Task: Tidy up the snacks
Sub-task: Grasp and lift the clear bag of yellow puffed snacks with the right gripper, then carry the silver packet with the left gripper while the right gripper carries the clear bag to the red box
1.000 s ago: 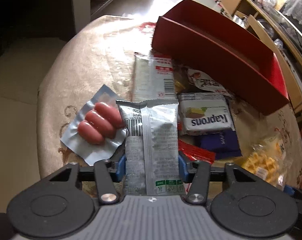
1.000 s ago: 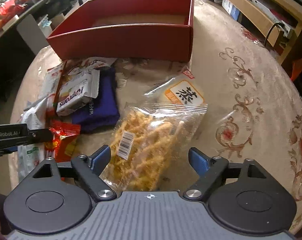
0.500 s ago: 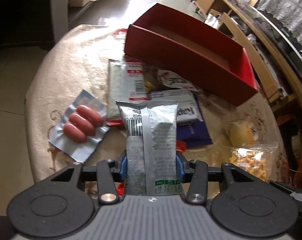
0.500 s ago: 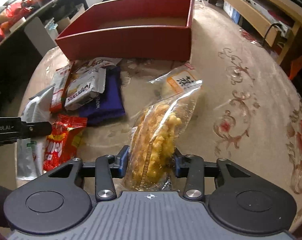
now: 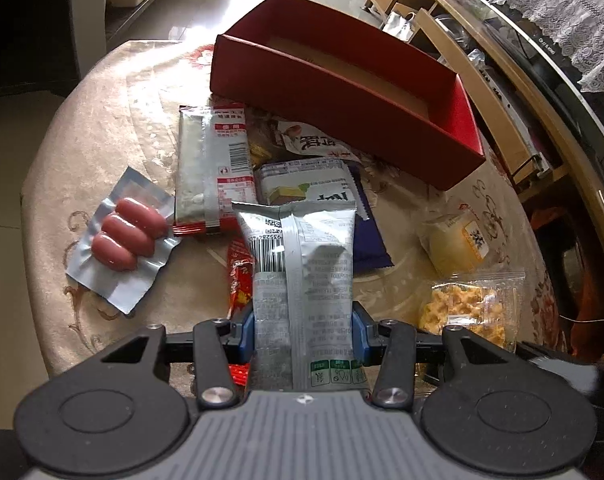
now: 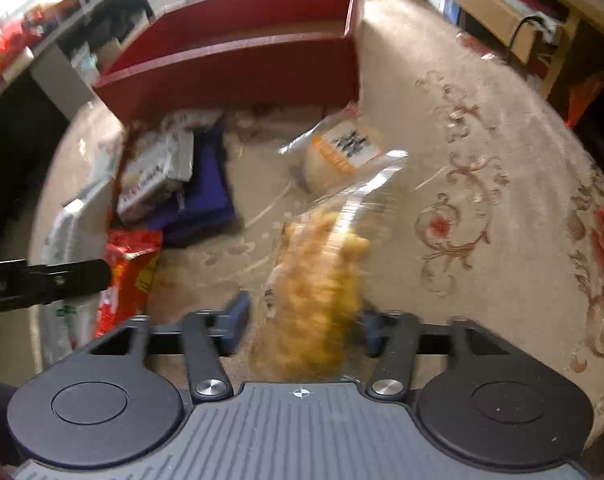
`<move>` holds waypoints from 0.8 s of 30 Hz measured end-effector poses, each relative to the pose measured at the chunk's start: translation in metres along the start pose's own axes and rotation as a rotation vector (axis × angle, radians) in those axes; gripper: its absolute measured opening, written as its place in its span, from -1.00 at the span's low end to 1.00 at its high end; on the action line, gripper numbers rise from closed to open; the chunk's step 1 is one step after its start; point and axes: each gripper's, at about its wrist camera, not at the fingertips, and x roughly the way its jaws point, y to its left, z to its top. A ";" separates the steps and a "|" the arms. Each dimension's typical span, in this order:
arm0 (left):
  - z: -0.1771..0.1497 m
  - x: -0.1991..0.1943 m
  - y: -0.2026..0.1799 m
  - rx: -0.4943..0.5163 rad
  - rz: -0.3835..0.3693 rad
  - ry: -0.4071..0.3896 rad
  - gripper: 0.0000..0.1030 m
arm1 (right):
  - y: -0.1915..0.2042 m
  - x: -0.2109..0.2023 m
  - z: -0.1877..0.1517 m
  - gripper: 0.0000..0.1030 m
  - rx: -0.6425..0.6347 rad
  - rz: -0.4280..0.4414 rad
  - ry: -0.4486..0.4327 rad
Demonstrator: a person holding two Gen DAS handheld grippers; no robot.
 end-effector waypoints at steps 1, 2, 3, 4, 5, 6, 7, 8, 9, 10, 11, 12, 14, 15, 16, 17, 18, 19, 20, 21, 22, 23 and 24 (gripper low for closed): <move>0.000 0.001 0.001 -0.001 0.004 0.002 -0.14 | 0.004 0.004 0.001 0.47 -0.019 -0.025 -0.002; 0.000 0.003 0.002 -0.003 0.008 0.006 -0.14 | 0.008 0.005 0.000 0.42 -0.040 -0.044 -0.014; 0.000 0.004 0.002 -0.005 0.011 0.012 -0.14 | 0.013 0.005 0.000 0.37 -0.067 -0.057 -0.029; 0.000 0.005 0.003 -0.006 0.010 0.016 -0.14 | 0.013 0.004 0.000 0.18 -0.067 -0.040 -0.029; -0.001 0.004 0.002 -0.006 0.007 0.018 -0.14 | 0.011 0.002 0.000 0.06 -0.050 -0.005 -0.021; -0.001 0.004 0.002 -0.004 0.004 0.017 -0.14 | 0.007 -0.002 -0.001 -0.01 -0.022 0.041 -0.013; -0.001 0.003 0.001 -0.002 0.002 0.014 -0.14 | 0.004 -0.007 -0.002 -0.10 -0.010 0.062 -0.017; -0.001 0.002 0.000 0.004 0.000 0.009 -0.14 | 0.004 -0.013 -0.004 -0.16 -0.009 0.073 -0.026; -0.001 0.001 -0.001 0.009 -0.001 0.006 -0.14 | 0.003 -0.019 -0.005 -0.18 -0.010 0.080 -0.039; -0.002 0.000 -0.004 0.017 -0.002 0.002 -0.14 | 0.002 -0.024 -0.006 -0.23 -0.006 0.089 -0.050; -0.002 0.000 -0.005 0.023 -0.002 0.001 -0.14 | 0.000 -0.027 -0.006 -0.24 0.000 0.099 -0.058; -0.003 0.000 -0.006 0.029 0.002 0.001 -0.14 | -0.001 -0.029 -0.006 -0.25 0.003 0.101 -0.066; -0.005 0.001 -0.008 0.032 0.004 0.009 -0.14 | -0.001 -0.031 -0.006 -0.26 -0.001 0.086 -0.071; -0.005 0.001 -0.008 0.032 0.002 0.011 -0.14 | -0.001 -0.031 -0.006 -0.26 0.001 0.091 -0.072; -0.005 0.001 -0.009 0.033 -0.001 0.010 -0.14 | -0.001 -0.034 -0.006 -0.26 0.002 0.104 -0.077; -0.005 0.000 -0.010 0.037 -0.002 0.006 -0.14 | -0.001 -0.037 -0.006 -0.26 0.003 0.112 -0.087; -0.005 -0.001 -0.011 0.041 -0.002 0.000 -0.14 | -0.001 -0.040 -0.005 -0.26 0.006 0.117 -0.101; -0.004 -0.002 -0.013 0.045 -0.001 -0.004 -0.14 | -0.002 -0.044 -0.004 -0.26 0.011 0.122 -0.112; -0.004 -0.002 -0.013 0.045 -0.001 -0.007 -0.14 | -0.003 -0.047 -0.004 -0.26 0.017 0.126 -0.122; -0.002 -0.003 -0.014 0.046 0.000 -0.012 -0.14 | -0.003 -0.050 -0.002 -0.26 0.019 0.125 -0.132; -0.001 -0.003 -0.015 0.046 0.001 -0.015 -0.14 | -0.003 -0.052 0.000 -0.26 0.018 0.125 -0.140; 0.000 -0.003 -0.017 0.046 0.003 -0.019 -0.14 | -0.002 -0.054 0.003 -0.26 0.018 0.126 -0.149; 0.002 -0.004 -0.018 0.049 0.005 -0.023 -0.14 | -0.001 -0.056 0.004 -0.26 0.016 0.127 -0.155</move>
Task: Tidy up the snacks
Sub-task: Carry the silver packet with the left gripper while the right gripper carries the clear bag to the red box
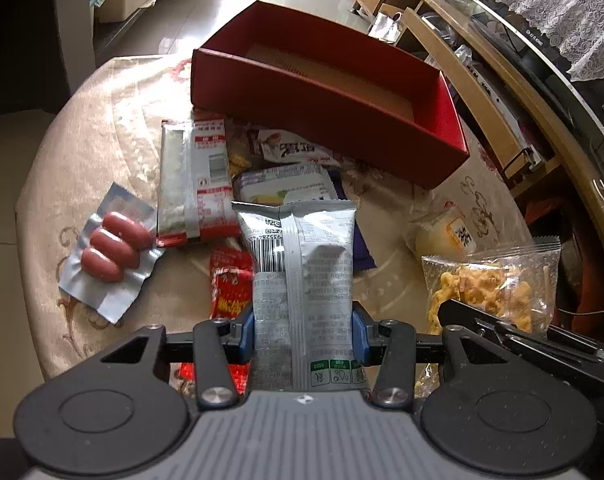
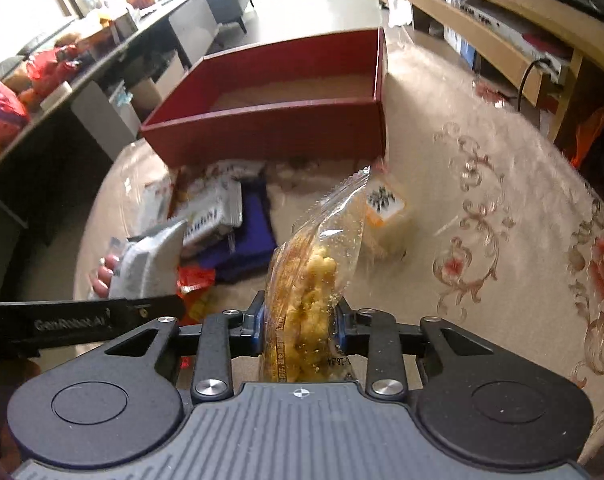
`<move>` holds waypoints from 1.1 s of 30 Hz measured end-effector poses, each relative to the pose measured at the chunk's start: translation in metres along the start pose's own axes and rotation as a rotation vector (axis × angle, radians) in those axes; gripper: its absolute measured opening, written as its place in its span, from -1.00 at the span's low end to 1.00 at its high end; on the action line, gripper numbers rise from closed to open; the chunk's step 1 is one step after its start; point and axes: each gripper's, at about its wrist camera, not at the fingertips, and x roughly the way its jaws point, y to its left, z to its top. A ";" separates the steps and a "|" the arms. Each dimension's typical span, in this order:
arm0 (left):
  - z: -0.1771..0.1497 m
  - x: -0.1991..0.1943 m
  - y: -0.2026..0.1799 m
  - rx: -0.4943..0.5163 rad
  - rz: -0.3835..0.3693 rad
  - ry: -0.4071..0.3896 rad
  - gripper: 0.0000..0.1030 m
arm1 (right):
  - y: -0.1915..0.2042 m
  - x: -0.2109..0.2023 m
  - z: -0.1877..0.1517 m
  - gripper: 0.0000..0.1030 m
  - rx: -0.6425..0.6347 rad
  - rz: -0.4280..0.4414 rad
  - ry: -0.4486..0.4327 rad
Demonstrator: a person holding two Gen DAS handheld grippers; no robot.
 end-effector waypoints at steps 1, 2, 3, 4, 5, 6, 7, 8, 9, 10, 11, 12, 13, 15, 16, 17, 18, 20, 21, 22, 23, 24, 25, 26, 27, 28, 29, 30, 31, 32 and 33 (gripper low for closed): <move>0.002 -0.001 -0.002 0.004 0.002 -0.007 -0.14 | 0.002 -0.001 0.002 -0.26 -0.006 0.000 -0.007; 0.003 -0.001 -0.003 0.008 0.005 -0.013 -0.14 | 0.004 -0.001 0.004 -0.26 -0.016 -0.006 -0.013; 0.006 -0.002 -0.005 0.016 0.012 -0.023 -0.14 | 0.007 -0.001 0.005 -0.26 -0.029 -0.014 -0.019; 0.007 -0.003 -0.006 0.021 0.019 -0.030 -0.14 | 0.009 0.000 0.007 -0.26 -0.036 -0.015 -0.022; 0.009 -0.003 -0.008 0.028 0.027 -0.038 -0.14 | 0.010 0.000 0.009 -0.26 -0.040 -0.016 -0.023; 0.011 -0.003 -0.008 0.030 0.031 -0.041 -0.14 | 0.012 0.001 0.011 -0.26 -0.047 -0.019 -0.027; 0.013 -0.003 -0.009 0.028 0.032 -0.043 -0.14 | 0.014 0.001 0.013 -0.26 -0.054 -0.022 -0.030; 0.015 -0.003 -0.009 0.028 0.032 -0.044 -0.14 | 0.014 0.000 0.013 -0.26 -0.058 -0.024 -0.034; 0.016 -0.003 -0.010 0.029 0.034 -0.046 -0.14 | 0.015 0.000 0.015 -0.26 -0.062 -0.027 -0.038; 0.018 -0.003 -0.011 0.033 0.039 -0.050 -0.14 | 0.015 0.000 0.017 -0.26 -0.065 -0.033 -0.042; 0.019 -0.003 -0.012 0.040 0.045 -0.055 -0.14 | 0.016 0.000 0.018 -0.26 -0.068 -0.040 -0.045; 0.020 -0.003 -0.014 0.048 0.053 -0.060 -0.14 | 0.016 0.000 0.019 -0.26 -0.073 -0.050 -0.049; 0.021 -0.003 -0.016 0.056 0.061 -0.066 -0.14 | 0.017 0.000 0.021 -0.26 -0.077 -0.059 -0.053; 0.023 -0.002 -0.018 0.065 0.068 -0.069 -0.14 | 0.018 0.000 0.023 -0.26 -0.084 -0.068 -0.059; 0.024 -0.002 -0.019 0.067 0.068 -0.070 -0.14 | 0.019 0.000 0.025 -0.26 -0.087 -0.071 -0.064; 0.025 -0.002 -0.020 0.069 0.069 -0.072 -0.14 | 0.019 0.000 0.026 -0.26 -0.089 -0.070 -0.067; 0.027 -0.002 -0.021 0.073 0.071 -0.075 -0.14 | 0.020 -0.001 0.028 -0.26 -0.089 -0.067 -0.071; 0.030 -0.003 -0.024 0.080 0.076 -0.084 -0.14 | 0.021 -0.001 0.031 -0.26 -0.091 -0.063 -0.077; 0.032 -0.003 -0.025 0.084 0.078 -0.089 -0.14 | 0.021 -0.001 0.033 -0.26 -0.093 -0.063 -0.081; 0.034 -0.003 -0.026 0.088 0.081 -0.095 -0.14 | 0.021 -0.001 0.034 -0.26 -0.094 -0.065 -0.083; 0.036 -0.003 -0.027 0.092 0.084 -0.100 -0.14 | 0.022 -0.001 0.036 -0.26 -0.096 -0.069 -0.088; 0.038 -0.003 -0.029 0.096 0.085 -0.104 -0.14 | 0.021 -0.001 0.037 -0.26 -0.096 -0.069 -0.091; 0.041 -0.003 -0.030 0.100 0.085 -0.108 -0.14 | 0.021 -0.002 0.039 -0.26 -0.095 -0.067 -0.095; 0.043 -0.003 -0.032 0.103 0.086 -0.111 -0.14 | 0.021 -0.002 0.041 -0.26 -0.094 -0.066 -0.099; 0.046 -0.003 -0.033 0.108 0.087 -0.117 -0.14 | 0.021 -0.002 0.044 -0.26 -0.093 -0.066 -0.104; 0.048 -0.003 -0.035 0.111 0.088 -0.121 -0.14 | 0.021 -0.002 0.046 -0.26 -0.093 -0.066 -0.109; 0.051 -0.002 -0.037 0.114 0.090 -0.126 -0.14 | 0.021 -0.002 0.049 -0.26 -0.092 -0.065 -0.111; 0.053 -0.002 -0.038 0.117 0.092 -0.130 -0.14 | 0.021 -0.001 0.051 -0.26 -0.091 -0.065 -0.115; 0.055 -0.001 -0.040 0.118 0.093 -0.133 -0.14 | 0.021 -0.001 0.053 -0.26 -0.092 -0.065 -0.118; 0.058 0.000 -0.041 0.120 0.098 -0.138 -0.14 | 0.021 0.000 0.056 -0.26 -0.093 -0.065 -0.120; 0.062 0.001 -0.043 0.123 0.101 -0.144 -0.14 | 0.022 0.001 0.059 -0.26 -0.094 -0.069 -0.124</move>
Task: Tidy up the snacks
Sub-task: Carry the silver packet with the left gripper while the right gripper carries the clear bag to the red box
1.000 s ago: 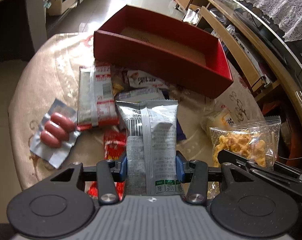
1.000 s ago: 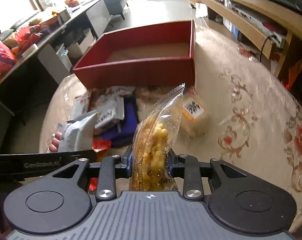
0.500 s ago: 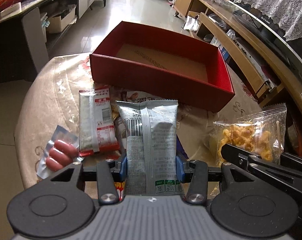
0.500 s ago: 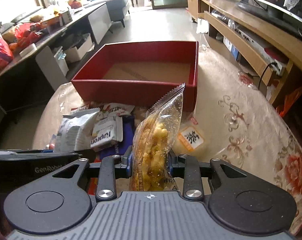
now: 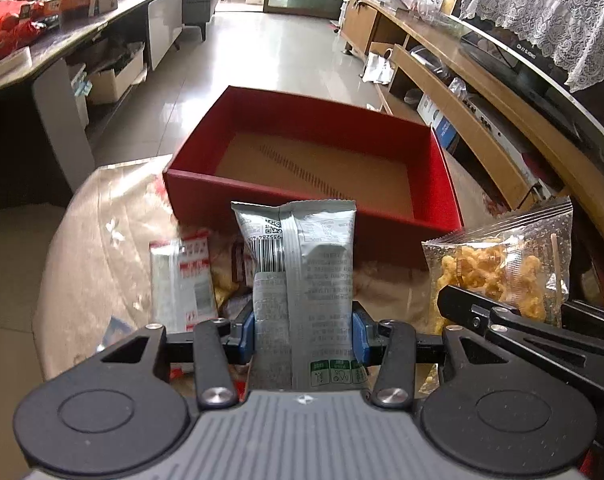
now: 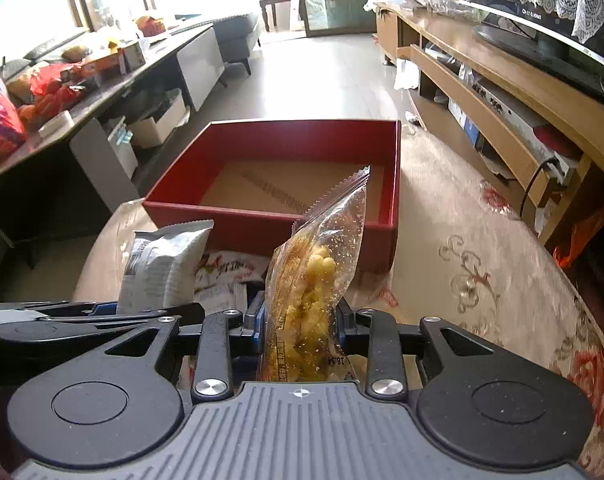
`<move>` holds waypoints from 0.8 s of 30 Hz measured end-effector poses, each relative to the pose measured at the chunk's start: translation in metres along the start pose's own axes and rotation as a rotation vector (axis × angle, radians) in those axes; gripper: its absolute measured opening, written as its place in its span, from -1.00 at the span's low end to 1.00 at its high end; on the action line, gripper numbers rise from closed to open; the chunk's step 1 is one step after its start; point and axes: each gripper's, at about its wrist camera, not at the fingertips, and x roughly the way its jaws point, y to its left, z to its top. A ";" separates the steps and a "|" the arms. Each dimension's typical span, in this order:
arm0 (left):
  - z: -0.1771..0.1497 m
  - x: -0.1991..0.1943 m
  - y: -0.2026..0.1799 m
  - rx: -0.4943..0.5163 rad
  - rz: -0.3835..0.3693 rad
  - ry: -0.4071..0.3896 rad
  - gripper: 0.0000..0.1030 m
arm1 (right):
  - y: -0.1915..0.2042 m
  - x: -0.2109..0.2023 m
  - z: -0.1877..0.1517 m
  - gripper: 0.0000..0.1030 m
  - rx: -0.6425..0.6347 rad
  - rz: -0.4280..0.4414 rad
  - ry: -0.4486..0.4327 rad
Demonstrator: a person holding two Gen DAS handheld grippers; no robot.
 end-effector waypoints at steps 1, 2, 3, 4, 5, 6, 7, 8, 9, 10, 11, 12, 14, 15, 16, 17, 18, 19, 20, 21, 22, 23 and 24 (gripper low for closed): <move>0.002 0.001 -0.001 0.002 0.001 -0.004 -0.14 | 0.000 0.001 0.003 -0.26 -0.003 -0.005 -0.005; 0.005 0.002 -0.002 0.002 0.003 -0.009 -0.14 | 0.000 0.001 0.006 -0.26 -0.004 -0.007 -0.011; 0.009 0.003 -0.004 0.004 0.004 -0.015 -0.14 | -0.001 0.002 0.008 -0.26 -0.002 -0.008 -0.015; 0.012 0.003 -0.004 0.005 0.005 -0.019 -0.14 | -0.001 0.002 0.011 -0.26 -0.002 -0.009 -0.020; 0.015 0.004 -0.005 0.006 0.007 -0.024 -0.14 | -0.002 0.003 0.014 -0.27 -0.001 -0.010 -0.023; 0.018 0.005 -0.006 0.006 0.009 -0.028 -0.14 | -0.002 0.004 0.016 -0.26 -0.001 -0.012 -0.027; 0.021 0.006 -0.007 0.006 0.011 -0.032 -0.14 | -0.003 0.005 0.019 -0.26 0.000 -0.014 -0.031; 0.025 0.008 -0.008 0.005 0.013 -0.036 -0.15 | -0.003 0.006 0.022 -0.27 0.000 -0.017 -0.034; 0.028 0.009 -0.008 0.004 0.014 -0.040 -0.15 | -0.003 0.007 0.025 -0.27 -0.001 -0.020 -0.039; 0.032 0.010 -0.009 0.004 0.016 -0.043 -0.15 | -0.003 0.008 0.028 -0.27 -0.002 -0.022 -0.043; 0.034 0.011 -0.009 0.005 0.017 -0.046 -0.15 | -0.004 0.009 0.030 -0.27 -0.004 -0.025 -0.046; 0.038 0.013 -0.010 0.008 0.020 -0.050 -0.15 | -0.004 0.010 0.033 -0.27 -0.007 -0.028 -0.050; 0.045 0.015 -0.012 0.014 0.028 -0.058 -0.16 | -0.005 0.013 0.039 -0.27 -0.010 -0.032 -0.056; 0.049 0.017 -0.013 0.018 0.032 -0.064 -0.18 | -0.006 0.015 0.042 -0.27 -0.010 -0.033 -0.059; 0.052 0.018 -0.014 0.023 0.036 -0.069 -0.18 | -0.006 0.016 0.045 -0.27 -0.009 -0.034 -0.061; 0.055 0.020 -0.015 0.028 0.042 -0.075 -0.19 | -0.007 0.018 0.048 -0.27 -0.009 -0.035 -0.065; 0.060 0.022 -0.017 0.032 0.048 -0.081 -0.19 | -0.008 0.020 0.051 -0.27 -0.010 -0.037 -0.067; 0.064 0.025 -0.018 0.037 0.052 -0.085 -0.19 | -0.008 0.022 0.055 -0.27 -0.010 -0.039 -0.070; 0.067 0.027 -0.018 0.039 0.055 -0.087 -0.19 | -0.009 0.025 0.058 -0.27 -0.011 -0.040 -0.072; 0.071 0.030 -0.018 0.042 0.059 -0.088 -0.19 | -0.009 0.027 0.061 -0.27 -0.010 -0.041 -0.074; 0.074 0.034 -0.019 0.045 0.062 -0.089 -0.19 | -0.010 0.030 0.063 -0.27 -0.009 -0.041 -0.074; 0.078 0.037 -0.019 0.046 0.066 -0.089 -0.20 | -0.011 0.034 0.066 -0.27 -0.008 -0.041 -0.074; 0.081 0.041 -0.020 0.048 0.071 -0.088 -0.20 | -0.012 0.037 0.068 -0.27 -0.008 -0.042 -0.073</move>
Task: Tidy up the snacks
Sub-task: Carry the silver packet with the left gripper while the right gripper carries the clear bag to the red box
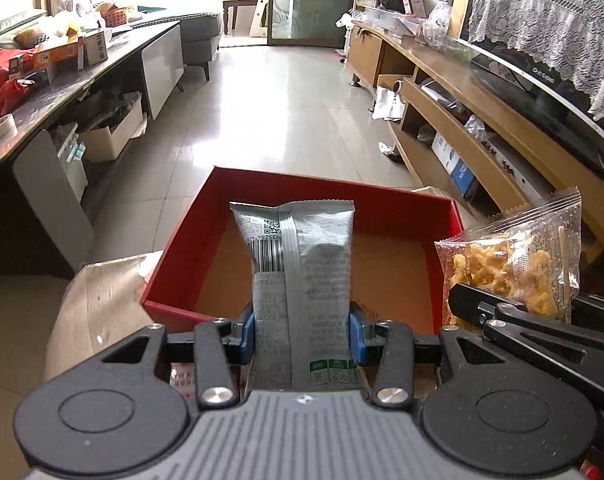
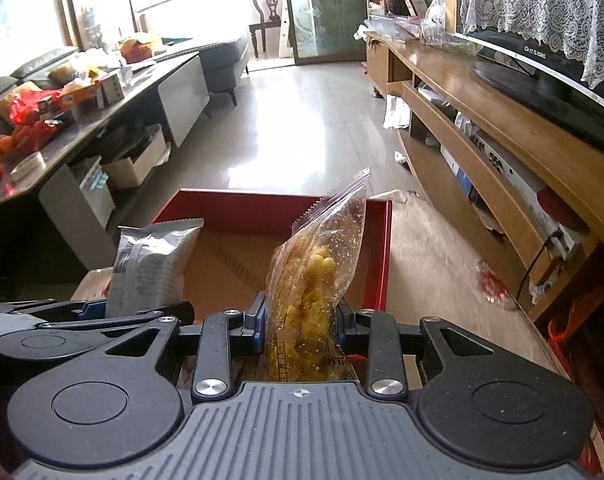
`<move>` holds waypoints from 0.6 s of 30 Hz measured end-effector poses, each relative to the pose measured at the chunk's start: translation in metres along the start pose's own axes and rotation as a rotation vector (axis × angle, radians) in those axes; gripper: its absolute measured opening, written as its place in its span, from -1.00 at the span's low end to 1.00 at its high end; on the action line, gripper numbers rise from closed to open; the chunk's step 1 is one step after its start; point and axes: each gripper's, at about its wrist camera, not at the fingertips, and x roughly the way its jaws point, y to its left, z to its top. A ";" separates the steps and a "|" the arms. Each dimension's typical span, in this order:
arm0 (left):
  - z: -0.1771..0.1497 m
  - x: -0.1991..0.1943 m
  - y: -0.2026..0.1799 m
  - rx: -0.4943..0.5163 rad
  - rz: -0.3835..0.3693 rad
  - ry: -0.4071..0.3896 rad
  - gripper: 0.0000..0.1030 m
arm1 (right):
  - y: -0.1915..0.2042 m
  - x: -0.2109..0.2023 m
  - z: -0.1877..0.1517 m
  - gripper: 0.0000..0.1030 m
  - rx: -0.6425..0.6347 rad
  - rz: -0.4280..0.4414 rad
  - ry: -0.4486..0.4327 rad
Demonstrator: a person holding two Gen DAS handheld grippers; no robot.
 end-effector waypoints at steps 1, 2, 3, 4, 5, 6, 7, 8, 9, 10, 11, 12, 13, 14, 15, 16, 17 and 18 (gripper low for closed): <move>0.002 0.003 -0.001 0.002 0.004 0.000 -0.20 | 0.000 0.005 0.003 -0.27 -0.001 -0.001 0.002; 0.005 0.007 -0.002 0.005 0.008 0.000 -0.20 | -0.001 0.008 0.004 -0.27 -0.001 -0.002 0.001; 0.008 0.011 -0.002 0.008 0.013 -0.001 -0.21 | -0.001 0.013 0.007 -0.27 -0.001 -0.003 0.001; 0.010 0.014 -0.002 0.010 0.017 -0.003 -0.21 | -0.001 0.016 0.009 -0.27 -0.002 -0.003 0.001; 0.012 0.018 -0.003 0.012 0.022 -0.004 -0.21 | -0.001 0.019 0.010 -0.27 -0.001 -0.003 0.000; 0.015 0.023 -0.003 0.013 0.026 -0.005 -0.22 | -0.002 0.022 0.011 -0.27 -0.001 -0.002 0.000; 0.017 0.026 -0.004 0.014 0.030 -0.006 -0.22 | -0.003 0.026 0.012 -0.27 0.000 -0.001 0.002; 0.019 0.030 -0.005 0.015 0.035 -0.004 -0.23 | -0.003 0.030 0.014 -0.26 0.000 -0.001 0.002; 0.022 0.034 -0.005 0.016 0.039 -0.004 -0.23 | -0.003 0.034 0.016 -0.26 0.001 0.001 0.002; 0.024 0.038 -0.005 0.018 0.043 -0.004 -0.23 | -0.004 0.038 0.017 -0.26 0.006 0.005 0.002; 0.026 0.042 -0.005 0.020 0.049 -0.004 -0.23 | -0.004 0.042 0.019 -0.26 0.013 0.012 0.002; 0.027 0.048 -0.005 0.022 0.054 -0.001 -0.23 | -0.005 0.048 0.020 -0.26 0.020 0.019 0.005; 0.028 0.053 -0.005 0.023 0.056 0.002 -0.23 | -0.006 0.051 0.020 -0.26 0.023 0.022 0.007; 0.028 0.058 -0.004 0.025 0.060 0.007 -0.23 | -0.006 0.056 0.021 -0.26 0.025 0.025 0.010; 0.028 0.065 -0.004 0.028 0.066 0.014 -0.23 | -0.007 0.062 0.020 -0.26 0.028 0.028 0.015; 0.029 0.069 -0.004 0.029 0.071 0.019 -0.23 | -0.008 0.067 0.020 -0.26 0.031 0.031 0.020; 0.029 0.074 -0.003 0.028 0.075 0.024 -0.23 | -0.009 0.073 0.019 -0.26 0.036 0.036 0.026; 0.029 0.080 -0.003 0.030 0.080 0.030 -0.23 | -0.009 0.077 0.019 -0.26 0.042 0.040 0.031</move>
